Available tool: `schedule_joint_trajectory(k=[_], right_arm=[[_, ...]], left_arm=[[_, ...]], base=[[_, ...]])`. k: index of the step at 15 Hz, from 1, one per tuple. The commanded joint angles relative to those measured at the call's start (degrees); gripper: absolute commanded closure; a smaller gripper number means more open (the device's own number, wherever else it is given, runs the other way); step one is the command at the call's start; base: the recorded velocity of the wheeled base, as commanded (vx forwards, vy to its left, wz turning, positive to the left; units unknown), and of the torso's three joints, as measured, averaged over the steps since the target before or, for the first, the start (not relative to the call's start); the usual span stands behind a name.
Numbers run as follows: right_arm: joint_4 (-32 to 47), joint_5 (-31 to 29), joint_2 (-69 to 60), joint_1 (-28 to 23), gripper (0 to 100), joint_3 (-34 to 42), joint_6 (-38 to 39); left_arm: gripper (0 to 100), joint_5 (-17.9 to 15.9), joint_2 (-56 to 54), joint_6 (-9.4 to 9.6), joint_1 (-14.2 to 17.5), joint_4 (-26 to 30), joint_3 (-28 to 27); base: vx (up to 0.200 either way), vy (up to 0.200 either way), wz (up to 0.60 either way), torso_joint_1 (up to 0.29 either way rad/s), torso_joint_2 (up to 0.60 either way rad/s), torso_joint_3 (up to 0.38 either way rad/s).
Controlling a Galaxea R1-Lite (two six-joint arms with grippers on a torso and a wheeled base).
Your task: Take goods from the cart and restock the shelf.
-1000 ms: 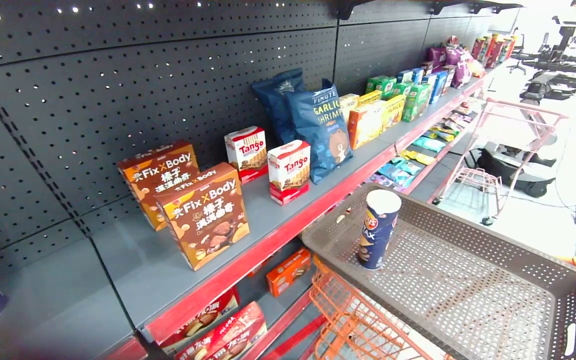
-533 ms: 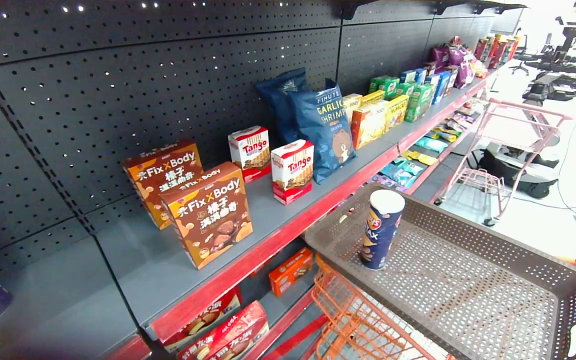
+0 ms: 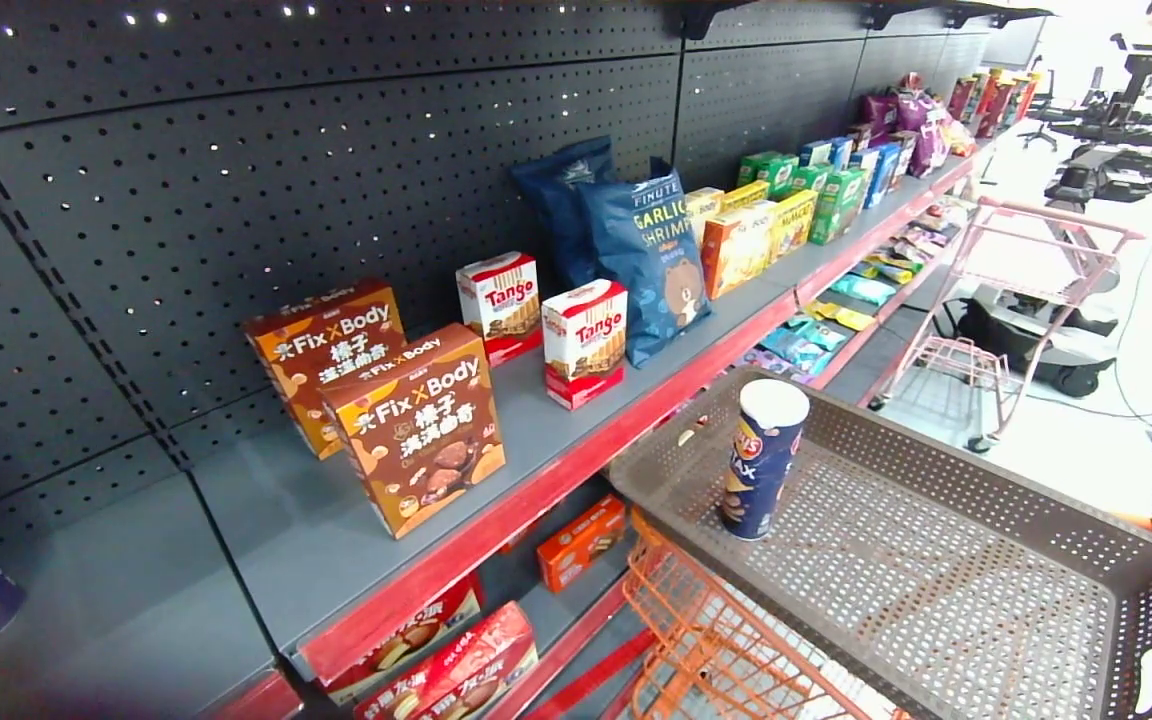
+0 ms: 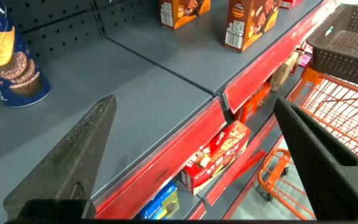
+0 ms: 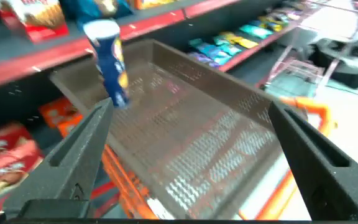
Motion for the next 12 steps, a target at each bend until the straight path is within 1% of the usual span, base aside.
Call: schedule_joint_trajectory(k=[1,2,3,5,7,10,12], right_arm=[[-7.59,7.66,32.89,5.0,0,-17.77,2.44],[-7.42,11.61,33.68,5.53,0,-17.77,2.61],[-7.77,12.76,35.0,5.53,0,-16.98,2.18],[-8.74,13.2,36.58,7.82,0,-15.49,2.09],[-9.61,13.11,40.8,7.46,0,-16.54,2.18],[-16.65,13.99,48.97,9.84,0,-16.72,3.05],[-19.37,16.89,53.28,9.84,0,-16.72,2.7]], left_arm=[[0,0.03,-0.02,0.04,0.01,-0.02,0.0],[0,-0.06,-0.02,0.22,0.01,-0.02,0.0],[0,0.03,-0.02,-0.05,0.01,-0.02,0.0],[0,0.03,-0.02,-0.05,0.01,-0.02,0.0],[0,0.03,-0.02,0.04,0.01,-0.02,0.0],[0,0.03,-0.02,0.04,0.01,-0.02,0.0],[0,0.03,-0.02,0.04,0.01,-0.02,0.0]], base=[[0.0,0.0,0.0,0.0,0.0,0.0],[0.0,0.0,0.0,0.0,0.0,0.0],[0.0,0.0,0.0,0.0,0.0,0.0],[0.0,0.0,0.0,0.0,0.0,0.0],[0.0,0.0,0.0,0.0,0.0,0.0],[0.0,0.0,0.0,0.0,0.0,0.0],[0.0,0.0,0.0,0.0,0.0,0.0]])
